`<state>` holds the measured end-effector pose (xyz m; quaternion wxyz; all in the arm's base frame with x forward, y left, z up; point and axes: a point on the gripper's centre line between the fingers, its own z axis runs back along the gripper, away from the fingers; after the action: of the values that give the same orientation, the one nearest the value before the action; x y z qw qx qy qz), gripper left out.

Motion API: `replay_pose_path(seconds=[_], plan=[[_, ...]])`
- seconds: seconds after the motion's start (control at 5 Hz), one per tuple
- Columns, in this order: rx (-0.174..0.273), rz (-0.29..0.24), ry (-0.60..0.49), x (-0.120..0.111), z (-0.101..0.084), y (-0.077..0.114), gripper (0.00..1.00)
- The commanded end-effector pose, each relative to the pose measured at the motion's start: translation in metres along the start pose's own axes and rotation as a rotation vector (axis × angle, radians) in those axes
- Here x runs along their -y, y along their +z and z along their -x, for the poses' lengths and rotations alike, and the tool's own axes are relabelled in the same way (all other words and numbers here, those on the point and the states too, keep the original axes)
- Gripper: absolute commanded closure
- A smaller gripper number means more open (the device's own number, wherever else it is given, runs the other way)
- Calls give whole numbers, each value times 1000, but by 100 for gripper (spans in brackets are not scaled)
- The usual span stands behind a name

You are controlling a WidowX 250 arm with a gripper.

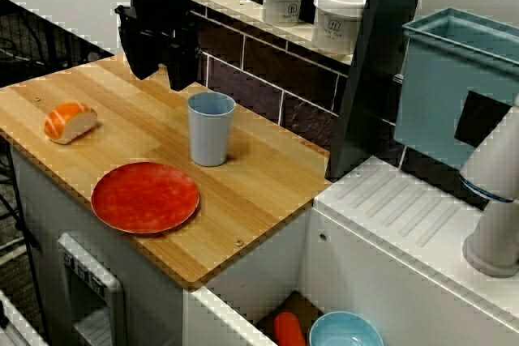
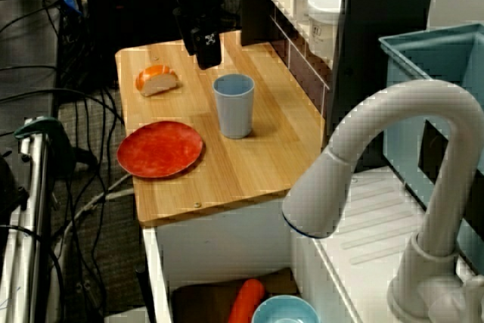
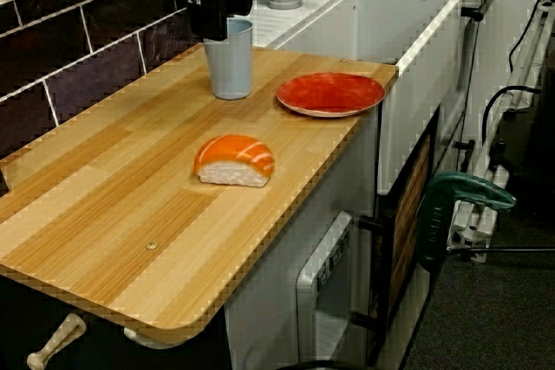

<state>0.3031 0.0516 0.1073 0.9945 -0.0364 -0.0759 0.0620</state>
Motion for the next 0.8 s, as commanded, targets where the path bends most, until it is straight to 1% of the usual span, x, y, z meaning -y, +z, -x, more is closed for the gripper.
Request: replay_pose_path(seconds=[0.0,0.4,0.6], plan=[[42,-11,0,13,-12,5,0],[36,-25,1,17,-15,-6,0],[26,-35,4,17,-16,-14,0]])
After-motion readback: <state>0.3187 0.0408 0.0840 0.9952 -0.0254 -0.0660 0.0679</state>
